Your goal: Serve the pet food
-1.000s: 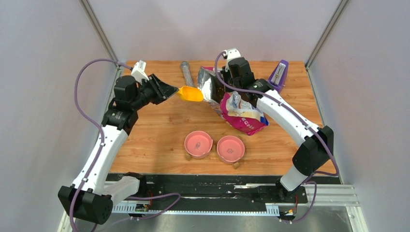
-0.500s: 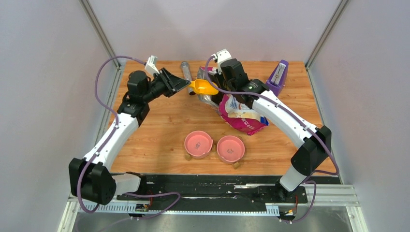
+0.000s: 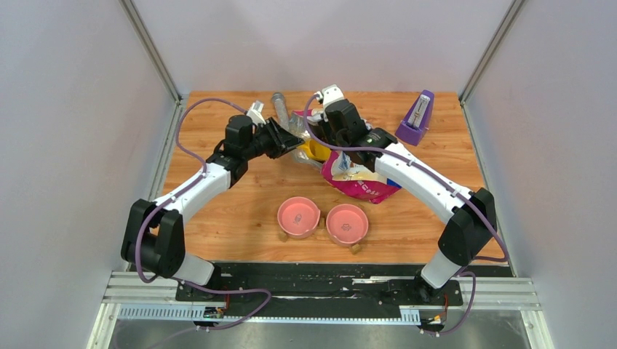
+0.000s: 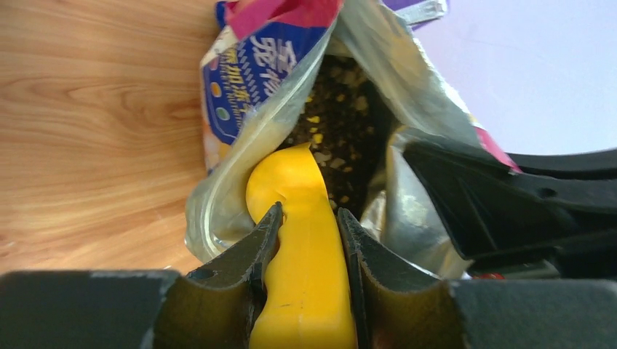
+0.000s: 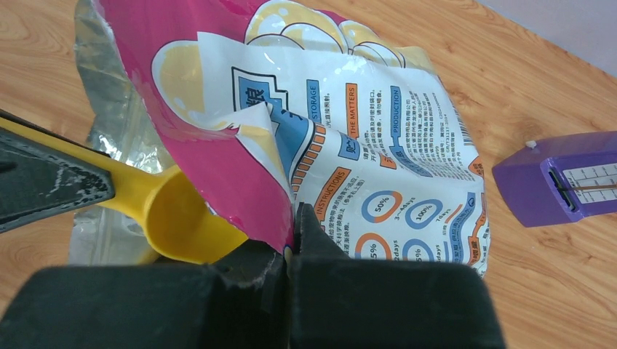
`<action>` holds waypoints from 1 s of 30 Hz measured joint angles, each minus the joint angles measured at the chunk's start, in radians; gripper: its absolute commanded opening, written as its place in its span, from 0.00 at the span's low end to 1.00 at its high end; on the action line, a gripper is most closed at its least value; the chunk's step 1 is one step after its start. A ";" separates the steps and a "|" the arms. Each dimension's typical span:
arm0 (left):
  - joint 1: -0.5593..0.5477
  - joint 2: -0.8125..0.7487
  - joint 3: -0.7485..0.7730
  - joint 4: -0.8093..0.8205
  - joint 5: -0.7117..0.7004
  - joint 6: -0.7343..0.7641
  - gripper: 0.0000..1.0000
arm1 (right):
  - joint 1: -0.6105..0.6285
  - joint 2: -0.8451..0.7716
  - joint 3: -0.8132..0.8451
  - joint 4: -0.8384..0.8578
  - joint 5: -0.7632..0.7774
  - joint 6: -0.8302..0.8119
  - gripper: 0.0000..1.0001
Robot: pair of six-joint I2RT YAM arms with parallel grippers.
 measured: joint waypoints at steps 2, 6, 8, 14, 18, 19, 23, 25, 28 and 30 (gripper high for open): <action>-0.008 -0.001 0.011 -0.051 -0.045 0.018 0.00 | 0.003 0.000 -0.005 0.004 0.008 0.003 0.00; -0.024 -0.042 0.035 -0.200 -0.184 0.071 0.00 | 0.004 0.000 -0.017 0.014 0.016 0.007 0.00; -0.025 -0.063 0.042 -0.248 -0.224 0.084 0.00 | 0.007 0.000 -0.023 0.016 0.017 0.008 0.00; -0.025 -0.086 0.045 -0.302 -0.278 0.084 0.00 | 0.009 0.001 -0.026 0.016 0.017 0.008 0.00; -0.020 -0.066 0.044 -0.255 -0.227 0.084 0.00 | 0.009 0.001 -0.026 0.015 0.017 0.008 0.00; -0.018 -0.050 0.043 -0.232 -0.207 0.080 0.00 | 0.009 0.001 -0.026 0.015 0.017 0.010 0.00; -0.019 0.049 0.037 -0.113 -0.125 0.044 0.00 | 0.008 0.001 -0.026 0.014 0.011 0.021 0.00; -0.028 0.099 0.038 -0.063 -0.103 0.031 0.00 | 0.008 0.002 -0.026 0.014 0.006 0.029 0.00; -0.041 0.151 0.047 -0.016 -0.085 0.023 0.00 | 0.008 0.003 -0.026 0.013 0.004 0.040 0.00; -0.050 0.178 0.059 0.008 -0.076 0.019 0.00 | 0.008 0.003 -0.026 0.013 0.001 0.049 0.00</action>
